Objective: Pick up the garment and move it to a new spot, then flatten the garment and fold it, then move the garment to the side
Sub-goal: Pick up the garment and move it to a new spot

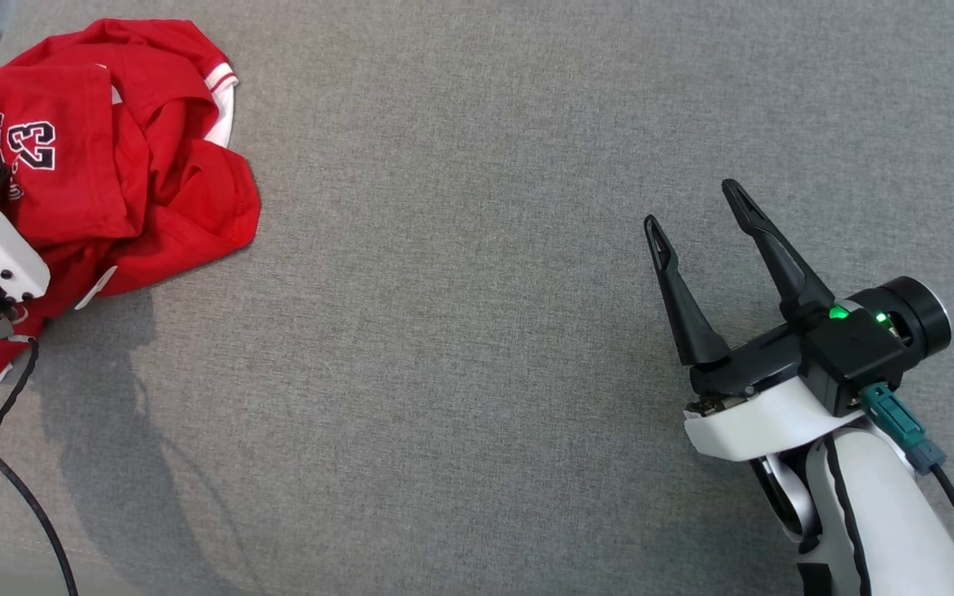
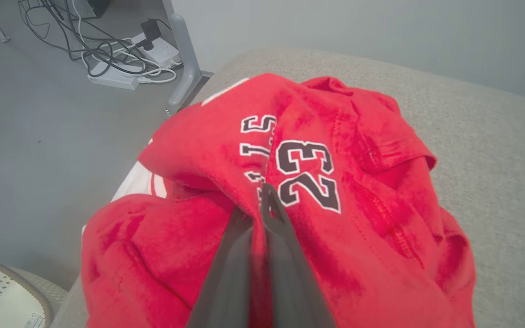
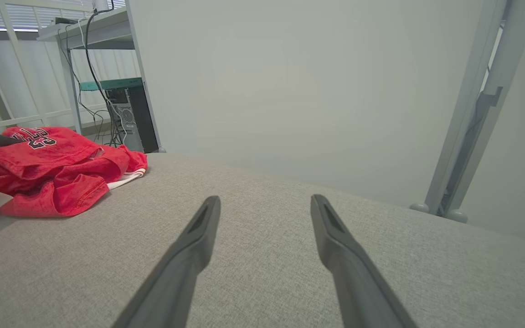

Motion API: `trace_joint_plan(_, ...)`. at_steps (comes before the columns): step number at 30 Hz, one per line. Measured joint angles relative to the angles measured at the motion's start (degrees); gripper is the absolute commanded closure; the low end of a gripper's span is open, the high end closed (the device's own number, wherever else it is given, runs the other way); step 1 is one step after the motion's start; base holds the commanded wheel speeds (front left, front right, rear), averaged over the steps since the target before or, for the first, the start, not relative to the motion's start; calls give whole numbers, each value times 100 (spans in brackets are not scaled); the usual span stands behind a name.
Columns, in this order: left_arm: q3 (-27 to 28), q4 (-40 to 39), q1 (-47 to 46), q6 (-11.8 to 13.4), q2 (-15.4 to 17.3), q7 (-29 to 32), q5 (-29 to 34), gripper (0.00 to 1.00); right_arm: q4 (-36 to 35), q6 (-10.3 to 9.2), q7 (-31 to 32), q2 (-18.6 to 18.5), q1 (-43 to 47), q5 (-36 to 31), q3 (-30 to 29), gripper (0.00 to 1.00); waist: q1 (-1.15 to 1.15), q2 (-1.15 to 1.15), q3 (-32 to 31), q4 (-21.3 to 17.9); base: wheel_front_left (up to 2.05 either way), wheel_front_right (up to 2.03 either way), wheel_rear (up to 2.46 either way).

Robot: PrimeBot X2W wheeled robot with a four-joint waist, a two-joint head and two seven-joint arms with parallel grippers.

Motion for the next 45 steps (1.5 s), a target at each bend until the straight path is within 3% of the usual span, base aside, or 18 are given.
trace_joint_plan(8, 13, -167, -91, -33, 46, -878, -53, 100, 145, 0, -92, 0, 2, 63, -38, 0, 0, 0, -269, 12, 0, 0, 0)
trace_joint_plan(13, 30, -525, -118, -52, 33, -1539, -102, 100, 269, 0, -154, 0, 69, 187, -135, 0, 0, 0, -543, 25, 0, 0, 0)
trace_joint_plan(19, -132, -1254, -101, -65, -85, -1904, -200, 100, 390, 0, -244, -1, 176, 318, -211, 0, 0, 0, -945, 21, 0, 0, 0)
trace_joint_plan(27, -591, -2735, 376, -83, -506, -1630, -435, 100, 423, 0, -300, 4, 244, 434, -558, 0, 0, 0, -1407, -175, 0, 0, 0)
trace_joint_plan(36, -1171, -4298, 1120, 118, -1223, -979, -606, 100, 324, 0, -319, -3, 296, 482, -924, 0, 0, 0, -1547, -842, 0, 0, 0)
trace_joint_plan(45, -1887, -4398, 1555, 445, -1634, -926, -491, 100, 65, 0, -321, -4, 263, 602, -1205, 0, 0, 0, -1319, -1779, 0, 0, 0)
